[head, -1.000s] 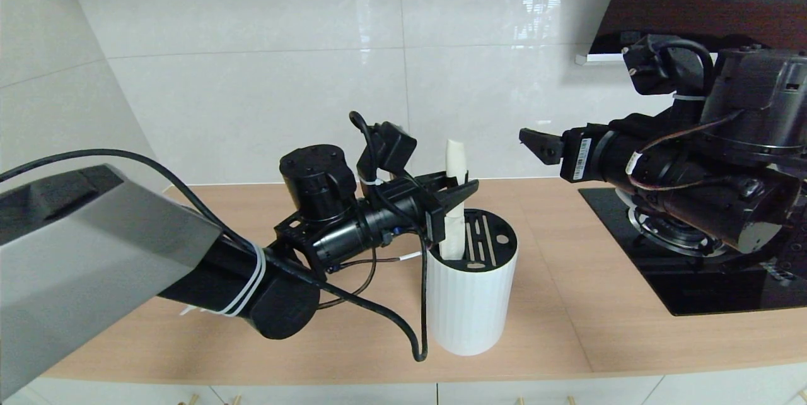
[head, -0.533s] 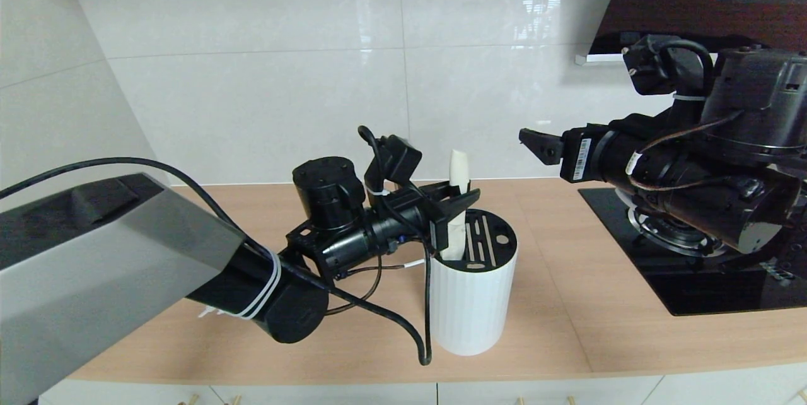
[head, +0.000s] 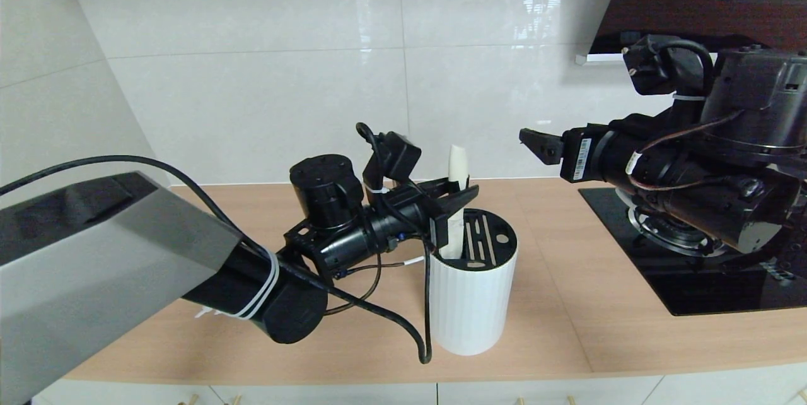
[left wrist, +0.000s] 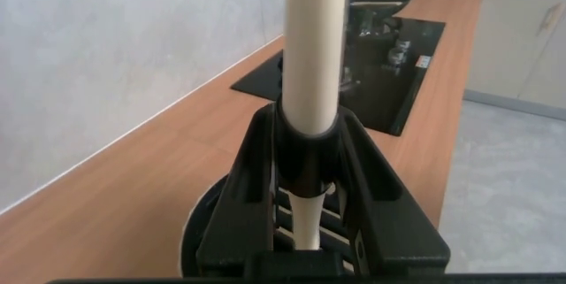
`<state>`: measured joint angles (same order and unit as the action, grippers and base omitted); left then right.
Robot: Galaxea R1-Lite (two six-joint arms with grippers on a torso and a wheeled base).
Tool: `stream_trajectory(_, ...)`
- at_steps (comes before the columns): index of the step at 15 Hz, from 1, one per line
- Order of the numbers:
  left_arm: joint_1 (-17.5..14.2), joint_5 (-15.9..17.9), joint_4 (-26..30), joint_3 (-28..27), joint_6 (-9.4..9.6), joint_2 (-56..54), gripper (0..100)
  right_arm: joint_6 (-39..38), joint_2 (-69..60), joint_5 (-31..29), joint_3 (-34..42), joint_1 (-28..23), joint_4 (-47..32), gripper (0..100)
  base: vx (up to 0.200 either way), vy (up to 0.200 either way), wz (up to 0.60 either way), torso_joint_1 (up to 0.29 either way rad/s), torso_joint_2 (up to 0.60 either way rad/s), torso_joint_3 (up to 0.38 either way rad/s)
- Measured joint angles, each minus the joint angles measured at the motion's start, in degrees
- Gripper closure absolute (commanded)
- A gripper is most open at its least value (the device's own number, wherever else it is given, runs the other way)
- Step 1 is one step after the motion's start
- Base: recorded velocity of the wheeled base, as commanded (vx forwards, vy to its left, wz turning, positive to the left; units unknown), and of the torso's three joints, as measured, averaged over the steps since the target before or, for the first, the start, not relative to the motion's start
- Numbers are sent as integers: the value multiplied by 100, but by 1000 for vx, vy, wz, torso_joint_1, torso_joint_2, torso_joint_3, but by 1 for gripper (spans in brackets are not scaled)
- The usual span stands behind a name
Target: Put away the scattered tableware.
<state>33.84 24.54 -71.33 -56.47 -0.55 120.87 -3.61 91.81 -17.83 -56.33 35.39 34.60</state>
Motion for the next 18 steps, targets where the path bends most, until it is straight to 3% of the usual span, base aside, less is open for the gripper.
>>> stream_trajectory(12, 162, -11, -17, 162, -2, -196, 100, 0, 30, 0, 7, 0, 0, 0, 0, 0, 0, 0, 0, 0)
stream_trajectory(13, 162, -11, -17, 176, -5, -188, 0, 0, 30, 0, 11, 0, 0, 0, 0, 0, 0, 0, 0, 0)
stream_trajectory(18, 163, -16, -30, 189, -2, -202, 0, 0, 33, 0, 18, 0, 0, 0, 0, 0, 0, 0, 0, 0)
